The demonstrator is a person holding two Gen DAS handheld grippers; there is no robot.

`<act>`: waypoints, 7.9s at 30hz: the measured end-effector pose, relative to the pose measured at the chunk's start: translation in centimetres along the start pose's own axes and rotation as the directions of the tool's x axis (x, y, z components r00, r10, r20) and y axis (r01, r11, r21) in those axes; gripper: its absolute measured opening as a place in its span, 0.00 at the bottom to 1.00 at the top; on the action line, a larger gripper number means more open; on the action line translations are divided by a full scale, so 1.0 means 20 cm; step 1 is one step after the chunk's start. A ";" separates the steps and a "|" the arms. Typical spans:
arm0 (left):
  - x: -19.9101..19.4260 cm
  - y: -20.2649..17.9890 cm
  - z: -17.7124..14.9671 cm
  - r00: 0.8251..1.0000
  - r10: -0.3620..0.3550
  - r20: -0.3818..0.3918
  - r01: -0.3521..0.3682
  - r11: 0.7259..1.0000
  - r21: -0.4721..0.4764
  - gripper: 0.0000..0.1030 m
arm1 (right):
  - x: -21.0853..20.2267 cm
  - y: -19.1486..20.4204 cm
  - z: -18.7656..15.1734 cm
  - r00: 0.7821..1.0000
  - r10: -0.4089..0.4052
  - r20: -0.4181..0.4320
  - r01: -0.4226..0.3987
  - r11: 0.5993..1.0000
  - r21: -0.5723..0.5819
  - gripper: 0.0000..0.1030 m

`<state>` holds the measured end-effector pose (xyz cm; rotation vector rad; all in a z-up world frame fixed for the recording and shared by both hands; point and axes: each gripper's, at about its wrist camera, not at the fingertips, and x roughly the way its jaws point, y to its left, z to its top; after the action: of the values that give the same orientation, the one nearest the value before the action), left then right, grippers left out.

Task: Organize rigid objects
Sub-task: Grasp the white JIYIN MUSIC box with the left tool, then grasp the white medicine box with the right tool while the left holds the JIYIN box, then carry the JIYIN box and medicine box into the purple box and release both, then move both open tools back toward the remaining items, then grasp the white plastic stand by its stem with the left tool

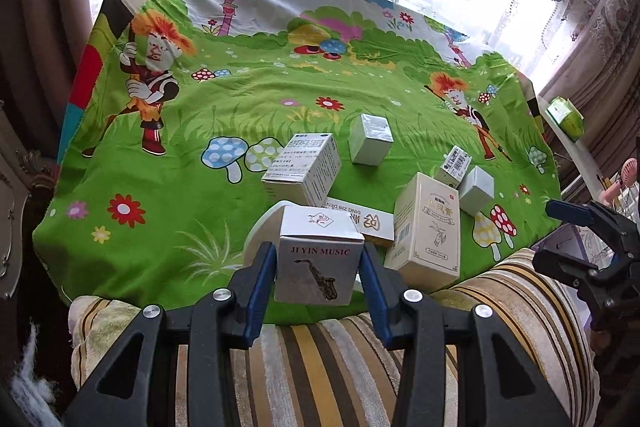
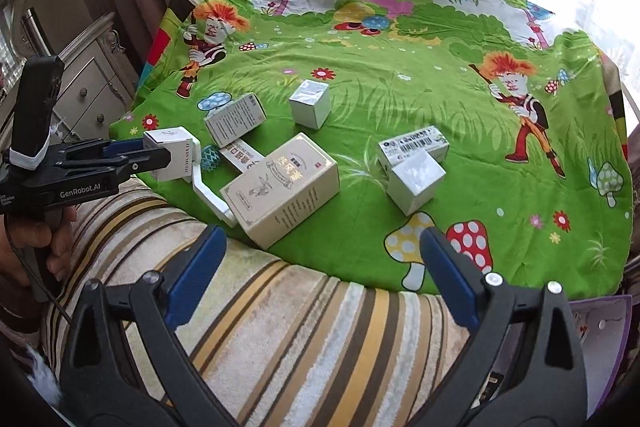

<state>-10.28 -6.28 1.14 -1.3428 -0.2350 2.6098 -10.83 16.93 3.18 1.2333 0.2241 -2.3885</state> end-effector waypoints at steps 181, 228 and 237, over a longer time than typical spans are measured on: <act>-0.10 -0.35 -0.06 0.993 -0.111 0.046 0.114 0.991 -0.075 0.84 | -0.66 -0.68 -0.74 0.948 -0.309 0.070 0.249 0.863 0.440 1.00; 0.41 0.12 -0.03 0.953 -0.205 -0.223 0.074 0.872 -0.484 0.17 | 0.13 -0.02 -0.04 0.997 0.035 -0.065 -0.015 0.961 0.276 1.00; 0.30 0.12 -0.06 0.973 -0.194 -0.128 0.110 0.870 -0.480 0.13 | 0.33 0.00 0.05 0.986 0.094 -0.138 -0.027 0.904 0.427 1.00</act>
<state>-12.97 -7.08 -4.92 -1.6054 -0.9604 2.3694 -14.92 14.65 -1.67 1.5952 -0.3051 -2.3601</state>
